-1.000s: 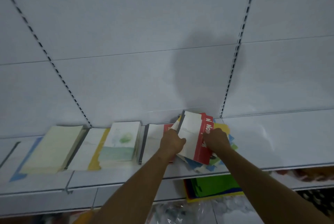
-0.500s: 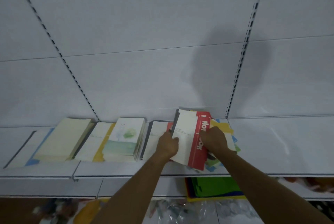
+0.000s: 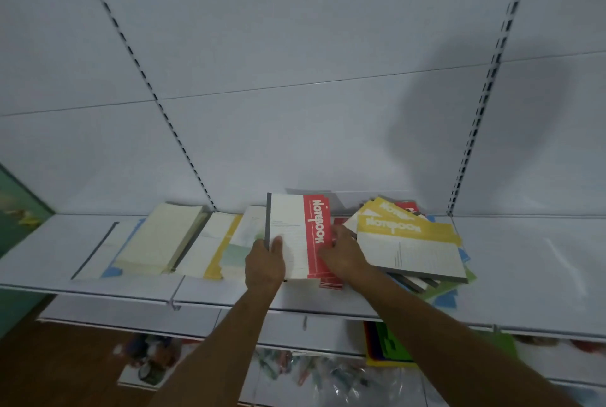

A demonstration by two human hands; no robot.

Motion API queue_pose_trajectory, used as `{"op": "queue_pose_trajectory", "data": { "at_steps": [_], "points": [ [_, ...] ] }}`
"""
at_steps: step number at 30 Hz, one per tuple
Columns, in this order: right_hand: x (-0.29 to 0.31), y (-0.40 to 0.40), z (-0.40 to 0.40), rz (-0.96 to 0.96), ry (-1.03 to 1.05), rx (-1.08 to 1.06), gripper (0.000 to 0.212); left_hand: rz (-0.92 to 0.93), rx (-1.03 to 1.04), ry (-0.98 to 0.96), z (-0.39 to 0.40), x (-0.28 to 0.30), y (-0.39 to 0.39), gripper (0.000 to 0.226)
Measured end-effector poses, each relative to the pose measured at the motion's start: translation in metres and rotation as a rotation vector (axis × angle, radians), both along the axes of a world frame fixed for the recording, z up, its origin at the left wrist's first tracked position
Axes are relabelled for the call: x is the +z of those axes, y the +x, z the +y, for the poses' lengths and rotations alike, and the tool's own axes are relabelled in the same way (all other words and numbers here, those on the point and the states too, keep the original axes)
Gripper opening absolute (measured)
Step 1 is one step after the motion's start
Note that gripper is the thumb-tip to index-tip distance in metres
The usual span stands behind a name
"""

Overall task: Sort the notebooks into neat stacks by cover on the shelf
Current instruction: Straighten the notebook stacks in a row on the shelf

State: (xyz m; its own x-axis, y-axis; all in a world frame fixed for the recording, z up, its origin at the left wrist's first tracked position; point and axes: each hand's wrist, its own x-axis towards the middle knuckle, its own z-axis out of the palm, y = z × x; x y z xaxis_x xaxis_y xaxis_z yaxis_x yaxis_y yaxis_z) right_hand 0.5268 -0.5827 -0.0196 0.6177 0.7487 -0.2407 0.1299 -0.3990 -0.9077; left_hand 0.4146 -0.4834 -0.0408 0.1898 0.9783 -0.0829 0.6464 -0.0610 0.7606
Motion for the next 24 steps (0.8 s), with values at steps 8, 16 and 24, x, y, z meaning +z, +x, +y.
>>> {"op": "queue_pose_trajectory", "data": {
  "at_steps": [8,16,24],
  "points": [
    [-0.111,0.013,0.074,-0.151,-0.216,0.044,0.034,0.048,-0.044,-0.130,0.037,-0.014,-0.006,0.036],
    [-0.078,-0.035,0.063,-0.441,-0.499,-0.020,0.084,0.265,-0.302,-0.052,0.053,-0.039,0.002,0.033],
    [-0.064,-0.045,0.069,-0.442,-0.494,-0.118,0.072,0.379,-0.458,0.066,0.055,-0.040,0.024,0.035]
  ]
}}
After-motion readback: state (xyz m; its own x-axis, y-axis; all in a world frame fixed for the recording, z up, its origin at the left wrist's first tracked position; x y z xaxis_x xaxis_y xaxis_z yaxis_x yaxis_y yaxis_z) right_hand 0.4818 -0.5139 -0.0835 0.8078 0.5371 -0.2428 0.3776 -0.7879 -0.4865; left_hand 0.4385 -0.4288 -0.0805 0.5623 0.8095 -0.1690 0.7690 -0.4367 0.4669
